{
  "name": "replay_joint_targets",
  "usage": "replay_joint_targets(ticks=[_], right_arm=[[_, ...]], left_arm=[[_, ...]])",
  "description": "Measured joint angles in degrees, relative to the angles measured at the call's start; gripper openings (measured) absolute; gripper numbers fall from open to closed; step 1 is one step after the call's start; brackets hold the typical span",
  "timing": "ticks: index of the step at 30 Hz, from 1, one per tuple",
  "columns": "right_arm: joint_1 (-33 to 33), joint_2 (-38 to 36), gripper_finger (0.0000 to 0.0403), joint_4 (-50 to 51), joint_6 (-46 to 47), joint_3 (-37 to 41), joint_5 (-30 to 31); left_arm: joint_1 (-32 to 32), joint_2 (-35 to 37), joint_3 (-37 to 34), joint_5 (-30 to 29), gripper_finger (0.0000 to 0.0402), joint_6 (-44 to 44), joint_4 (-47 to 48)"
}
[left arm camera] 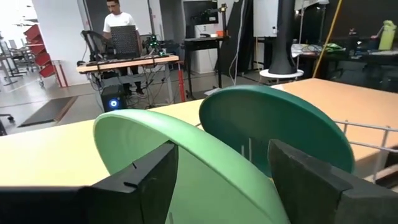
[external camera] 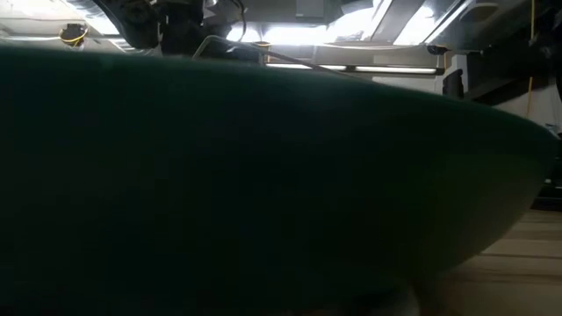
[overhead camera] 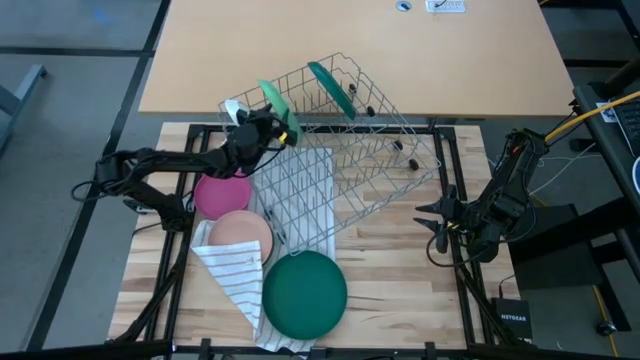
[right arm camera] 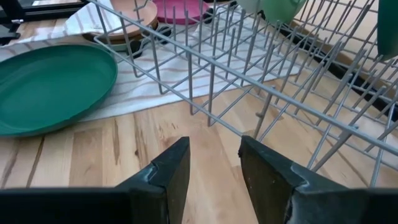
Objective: Sort dishes
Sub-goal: Put the light green plate in the dish rack, then put the dark green plate in the dish rack
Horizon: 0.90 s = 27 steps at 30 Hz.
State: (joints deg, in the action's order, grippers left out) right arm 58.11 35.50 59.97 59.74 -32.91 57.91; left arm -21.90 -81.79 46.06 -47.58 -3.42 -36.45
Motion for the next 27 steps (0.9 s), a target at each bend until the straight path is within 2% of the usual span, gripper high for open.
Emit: replay_joint_targets(ticks=[12,27], right_arm=[[0.00,-0.01,0.0145,0.03,-0.02,0.00,-0.08],[0.01,-0.01,0.0145,-0.02,-0.02,0.00,-0.08]], left_arm=[[2.68,6.55,-0.01,-2.73,0.0237,0.52,12.65],[1.42,12.24,0.00,-5.35,0.0237,0.22,13.58]])
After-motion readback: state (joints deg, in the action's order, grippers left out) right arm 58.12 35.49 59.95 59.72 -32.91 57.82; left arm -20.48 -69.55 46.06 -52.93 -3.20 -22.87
